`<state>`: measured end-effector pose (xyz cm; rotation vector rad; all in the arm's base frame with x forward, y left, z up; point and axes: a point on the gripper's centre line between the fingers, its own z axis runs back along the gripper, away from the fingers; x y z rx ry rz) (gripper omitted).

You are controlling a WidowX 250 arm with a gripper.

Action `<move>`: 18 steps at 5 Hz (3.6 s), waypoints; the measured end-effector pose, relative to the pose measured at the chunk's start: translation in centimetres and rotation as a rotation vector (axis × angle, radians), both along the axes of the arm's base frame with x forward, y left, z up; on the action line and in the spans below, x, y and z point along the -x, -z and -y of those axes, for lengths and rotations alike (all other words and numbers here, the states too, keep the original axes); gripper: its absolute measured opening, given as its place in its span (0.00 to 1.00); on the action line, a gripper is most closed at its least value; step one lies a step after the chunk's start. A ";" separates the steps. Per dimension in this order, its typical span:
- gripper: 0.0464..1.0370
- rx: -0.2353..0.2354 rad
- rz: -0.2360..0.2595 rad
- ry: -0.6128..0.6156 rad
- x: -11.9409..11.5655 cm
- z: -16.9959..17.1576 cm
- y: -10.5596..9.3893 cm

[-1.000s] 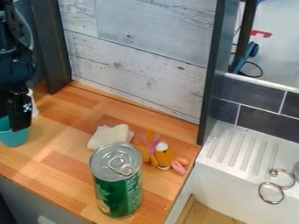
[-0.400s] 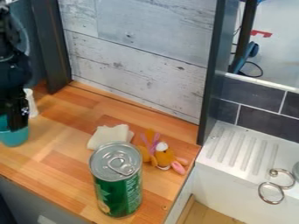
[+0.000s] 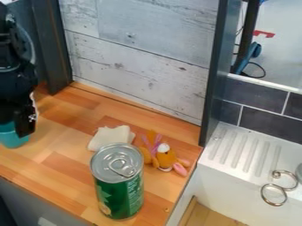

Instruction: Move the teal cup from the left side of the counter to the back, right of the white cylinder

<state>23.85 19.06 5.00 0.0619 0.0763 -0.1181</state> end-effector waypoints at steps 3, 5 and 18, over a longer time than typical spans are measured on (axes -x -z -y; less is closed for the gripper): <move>0.90 0.000 -0.021 0.004 -0.5 -0.6 2.5; 0.31 0.037 -0.034 -0.012 0.4 -0.7 2.1; 0.05 -0.071 -0.049 0.310 -11.7 3.9 0.9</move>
